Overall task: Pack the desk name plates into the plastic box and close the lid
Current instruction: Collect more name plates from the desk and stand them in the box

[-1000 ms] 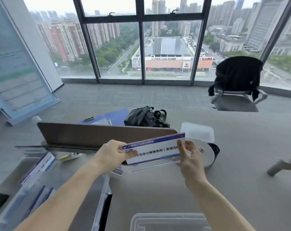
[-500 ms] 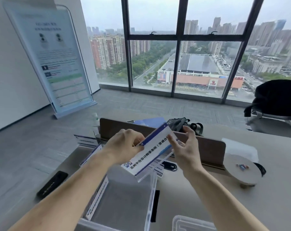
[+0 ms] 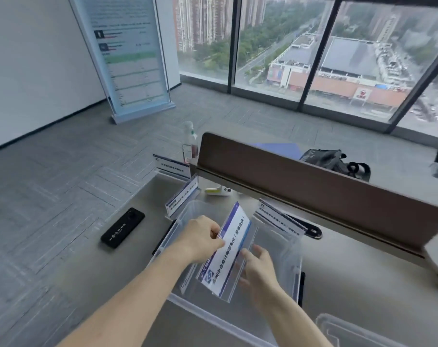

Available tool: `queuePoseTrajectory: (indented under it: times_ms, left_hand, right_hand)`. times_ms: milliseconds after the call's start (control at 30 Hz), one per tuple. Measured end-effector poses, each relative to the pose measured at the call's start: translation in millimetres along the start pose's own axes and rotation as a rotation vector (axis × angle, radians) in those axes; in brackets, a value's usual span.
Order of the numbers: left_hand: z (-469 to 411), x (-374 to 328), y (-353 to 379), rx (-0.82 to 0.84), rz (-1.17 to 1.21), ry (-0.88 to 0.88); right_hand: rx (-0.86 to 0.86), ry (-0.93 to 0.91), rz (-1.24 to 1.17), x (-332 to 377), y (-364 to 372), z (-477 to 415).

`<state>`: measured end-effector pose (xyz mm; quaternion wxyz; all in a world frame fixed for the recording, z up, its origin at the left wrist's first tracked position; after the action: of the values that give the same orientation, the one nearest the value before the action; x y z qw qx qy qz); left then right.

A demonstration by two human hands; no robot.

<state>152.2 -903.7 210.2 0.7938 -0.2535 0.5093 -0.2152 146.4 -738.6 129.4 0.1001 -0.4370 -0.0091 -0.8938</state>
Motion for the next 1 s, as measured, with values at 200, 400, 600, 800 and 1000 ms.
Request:
queuePoseTrajectory:
  times_ms: [200,400,600,800,1000]
  left_hand:
    - [-49,73,47,0.019,-0.032,-0.13]
    - [-81,114,79,0.068,-0.052,-0.152]
    - [-91,127,89,0.047,-0.053,-0.087]
    - [-92,134,105,0.049,-0.042,-0.074]
    - [-87,135,103,0.051,-0.112,-0.019]
  right_hand:
    - [0.027,0.116,0.008,-60,35,-65]
    - [-0.009,0.185,0.072,-100,48,-108]
    - [-0.018,0.202,0.153,-110,65,-123]
    - [-0.086,0.2,0.148,-119,62,-133]
    - [-0.117,0.201,0.138,-125,78,-132]
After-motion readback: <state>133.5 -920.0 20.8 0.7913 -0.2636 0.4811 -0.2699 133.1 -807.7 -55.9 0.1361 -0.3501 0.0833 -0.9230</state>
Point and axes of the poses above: each hand's wrist, its own z-axis away from the middle knuckle, its own y-axis out of the palm, x = y × z, the point moved 5 cm from there along -z, towards the middle knuckle, and after that the axes turned 8 degrees about z, right-handed, at the moved point
